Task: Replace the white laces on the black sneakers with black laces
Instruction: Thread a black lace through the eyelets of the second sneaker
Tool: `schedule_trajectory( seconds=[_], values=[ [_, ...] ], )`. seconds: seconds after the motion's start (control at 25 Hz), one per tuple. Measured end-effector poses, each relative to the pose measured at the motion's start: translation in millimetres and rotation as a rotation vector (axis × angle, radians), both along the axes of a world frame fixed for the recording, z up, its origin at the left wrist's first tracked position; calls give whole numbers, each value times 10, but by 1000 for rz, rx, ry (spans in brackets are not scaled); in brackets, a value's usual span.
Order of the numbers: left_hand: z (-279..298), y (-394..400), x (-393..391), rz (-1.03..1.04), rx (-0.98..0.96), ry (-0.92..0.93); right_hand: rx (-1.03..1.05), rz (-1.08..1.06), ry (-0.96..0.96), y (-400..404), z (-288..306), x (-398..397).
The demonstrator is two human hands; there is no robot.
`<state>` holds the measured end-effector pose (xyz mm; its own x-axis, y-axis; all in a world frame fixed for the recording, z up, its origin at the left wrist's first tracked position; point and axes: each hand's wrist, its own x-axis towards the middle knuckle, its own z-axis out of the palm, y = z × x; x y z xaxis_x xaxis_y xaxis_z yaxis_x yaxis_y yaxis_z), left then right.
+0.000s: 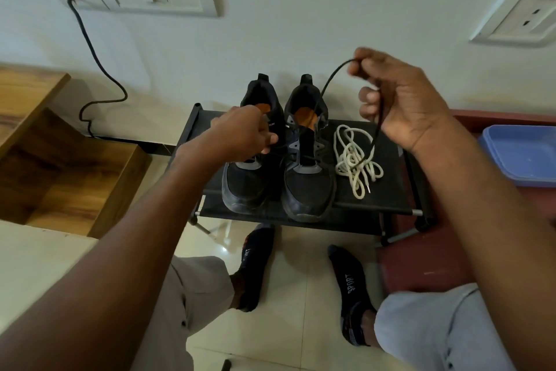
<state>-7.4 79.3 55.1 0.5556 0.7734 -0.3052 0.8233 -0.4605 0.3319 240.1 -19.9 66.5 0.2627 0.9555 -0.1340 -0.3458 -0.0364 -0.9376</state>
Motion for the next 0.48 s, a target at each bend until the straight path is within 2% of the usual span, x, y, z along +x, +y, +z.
schedule_trajectory(
  seconds=[0.04,0.12,0.2,0.24,0.36,0.44,0.48],
  values=[
    [-3,-8,3,8,-38,-113,-52,74,-135,10,-23,-37],
    [31,-70,51,61,-190,-501,-144,250,-319,18,-55,-145],
    [36,-125,145,43,-404,-774,-174,343,-326,37,-64,-247],
    [12,-134,192,13,-501,-821,-178,339,-310,51,-72,-271],
    [-63,-116,244,-72,-638,-802,-200,223,-242,82,-118,-231],
    [-75,-45,191,-56,-547,-649,-255,70,-211,80,-156,-155],
    [-77,1,140,-56,-441,-487,-298,-17,-252,82,-184,-122]
  ],
)
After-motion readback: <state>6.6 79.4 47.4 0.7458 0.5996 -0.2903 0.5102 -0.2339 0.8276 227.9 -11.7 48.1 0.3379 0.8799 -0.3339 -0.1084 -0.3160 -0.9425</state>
